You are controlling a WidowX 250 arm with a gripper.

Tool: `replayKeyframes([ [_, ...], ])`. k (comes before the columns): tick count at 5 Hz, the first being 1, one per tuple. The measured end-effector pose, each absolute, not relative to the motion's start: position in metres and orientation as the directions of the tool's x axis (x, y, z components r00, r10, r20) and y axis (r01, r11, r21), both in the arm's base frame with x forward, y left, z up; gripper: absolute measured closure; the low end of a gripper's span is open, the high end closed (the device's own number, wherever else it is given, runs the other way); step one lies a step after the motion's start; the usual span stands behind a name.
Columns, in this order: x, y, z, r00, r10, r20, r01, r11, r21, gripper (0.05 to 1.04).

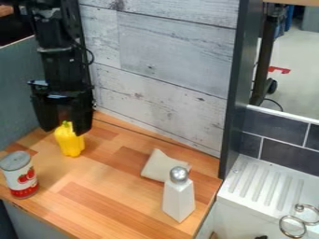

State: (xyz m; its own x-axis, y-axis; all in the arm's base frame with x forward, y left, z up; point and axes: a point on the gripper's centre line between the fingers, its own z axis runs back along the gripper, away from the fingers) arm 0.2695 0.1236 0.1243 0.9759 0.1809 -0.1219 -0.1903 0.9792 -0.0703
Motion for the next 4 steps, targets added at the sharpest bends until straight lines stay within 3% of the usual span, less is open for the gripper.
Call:
replayKeyframes([
  [1, 0.268, 0.123, 0.114, 0.971, 0.183, -0.156, -0.197, 0.977, -0.078, 0.081],
  [4, 0.328, 0.061, 0.087, 0.981, 0.087, -0.171, -0.091, 0.996, -0.019, 0.081],
])
